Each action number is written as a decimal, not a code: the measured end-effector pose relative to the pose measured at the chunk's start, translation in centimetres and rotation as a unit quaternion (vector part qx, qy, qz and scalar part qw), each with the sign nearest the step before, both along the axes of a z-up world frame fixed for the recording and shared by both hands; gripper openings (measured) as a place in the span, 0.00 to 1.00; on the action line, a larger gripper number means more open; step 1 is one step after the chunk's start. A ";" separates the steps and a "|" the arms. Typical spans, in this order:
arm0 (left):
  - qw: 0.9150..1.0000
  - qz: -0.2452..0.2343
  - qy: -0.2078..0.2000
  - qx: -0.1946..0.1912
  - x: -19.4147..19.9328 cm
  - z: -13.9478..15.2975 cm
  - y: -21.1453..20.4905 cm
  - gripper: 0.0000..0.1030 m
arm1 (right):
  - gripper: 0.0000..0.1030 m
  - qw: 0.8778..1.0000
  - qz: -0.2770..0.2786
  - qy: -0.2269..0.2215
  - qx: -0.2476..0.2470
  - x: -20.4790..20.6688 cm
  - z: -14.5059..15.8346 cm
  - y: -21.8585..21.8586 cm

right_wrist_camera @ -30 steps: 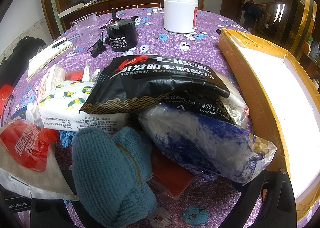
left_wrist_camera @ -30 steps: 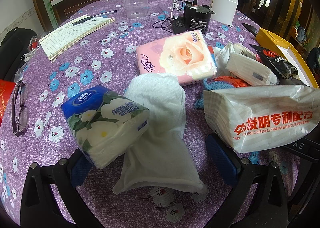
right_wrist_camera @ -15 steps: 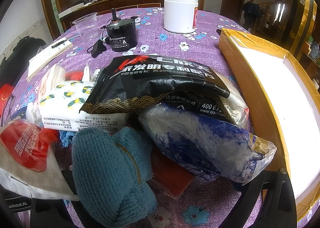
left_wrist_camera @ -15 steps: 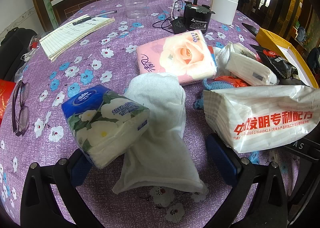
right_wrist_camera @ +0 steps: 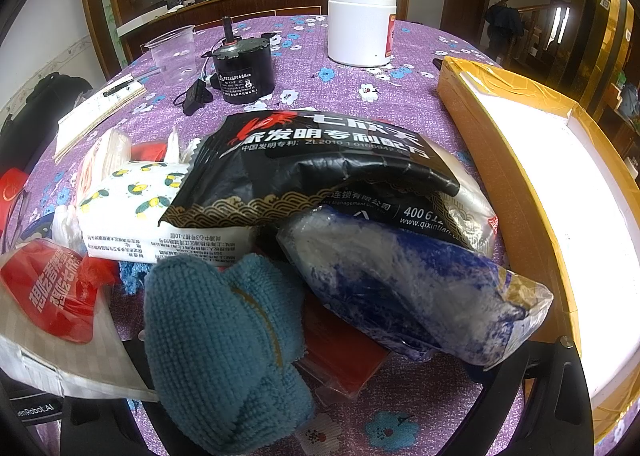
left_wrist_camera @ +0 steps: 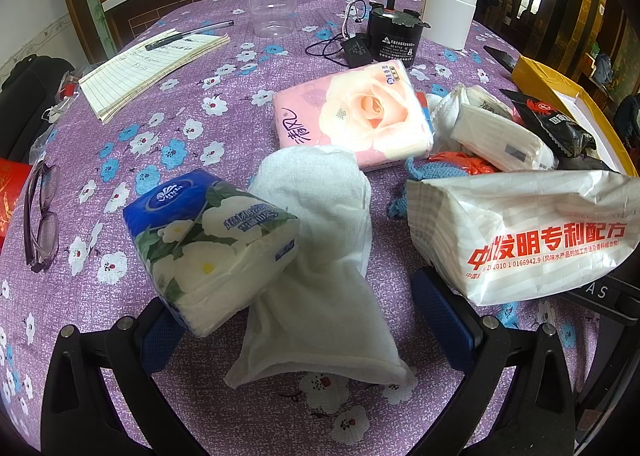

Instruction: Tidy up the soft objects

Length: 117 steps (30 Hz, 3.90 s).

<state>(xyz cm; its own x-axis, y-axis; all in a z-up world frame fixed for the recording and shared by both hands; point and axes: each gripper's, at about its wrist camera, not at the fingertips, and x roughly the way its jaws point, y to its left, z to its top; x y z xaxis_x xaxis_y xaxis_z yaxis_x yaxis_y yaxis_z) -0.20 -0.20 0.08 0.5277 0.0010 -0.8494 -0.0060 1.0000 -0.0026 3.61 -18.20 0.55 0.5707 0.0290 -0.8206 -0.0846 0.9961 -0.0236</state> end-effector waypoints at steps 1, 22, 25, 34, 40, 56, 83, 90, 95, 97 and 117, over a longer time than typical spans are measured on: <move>1.000 0.000 0.000 0.000 0.0 0.0 0.0 1.00 | 1.00 1.000 0.000 0.000 0.000 0.0 0.0 0.0; 0.999 -0.004 -0.014 -0.033 -1.4 1.6 0.8 0.97 | 0.99 0.996 0.082 0.026 0.009 -1.1 0.6 -1.0; 0.997 -0.024 -0.047 -0.059 -4.1 3.4 1.3 0.97 | 0.98 0.992 0.107 0.040 0.055 -3.6 1.7 -2.2; 0.987 -0.061 -0.094 -0.115 -8.1 3.2 1.0 0.97 | 0.88 0.973 0.218 -0.030 0.071 -10.9 5.9 -3.1; 0.980 -0.072 -0.156 -0.098 -9.1 4.4 0.6 0.97 | 0.66 0.966 0.253 -0.031 0.036 -10.7 5.6 -1.9; 0.978 -0.090 -0.156 -0.109 -10.1 5.1 -0.4 0.97 | 0.39 0.973 0.206 -0.027 0.102 -7.8 3.3 -1.2; 0.978 -0.086 -0.126 -0.140 -6.5 5.1 -6.1 0.67 | 0.39 0.955 0.147 -0.101 0.236 -8.8 4.6 -7.8; 0.971 -0.116 -0.165 -0.126 -7.1 5.5 -7.2 0.67 | 0.39 0.955 0.139 -0.103 0.239 -8.9 4.6 -8.0; 0.971 -0.120 -0.169 -0.121 -7.3 5.7 -7.6 0.67 | 0.39 0.956 0.137 -0.101 0.240 -8.7 4.5 -8.0; 0.970 -0.121 -0.173 -0.120 -7.4 5.8 -7.7 0.67 | 0.39 0.955 0.135 -0.104 0.241 -8.9 4.6 -8.1; 0.944 -0.227 -0.200 -0.134 -2.0 16.1 -16.7 0.67 | 0.39 0.941 0.023 -0.209 0.265 -4.1 14.9 -19.5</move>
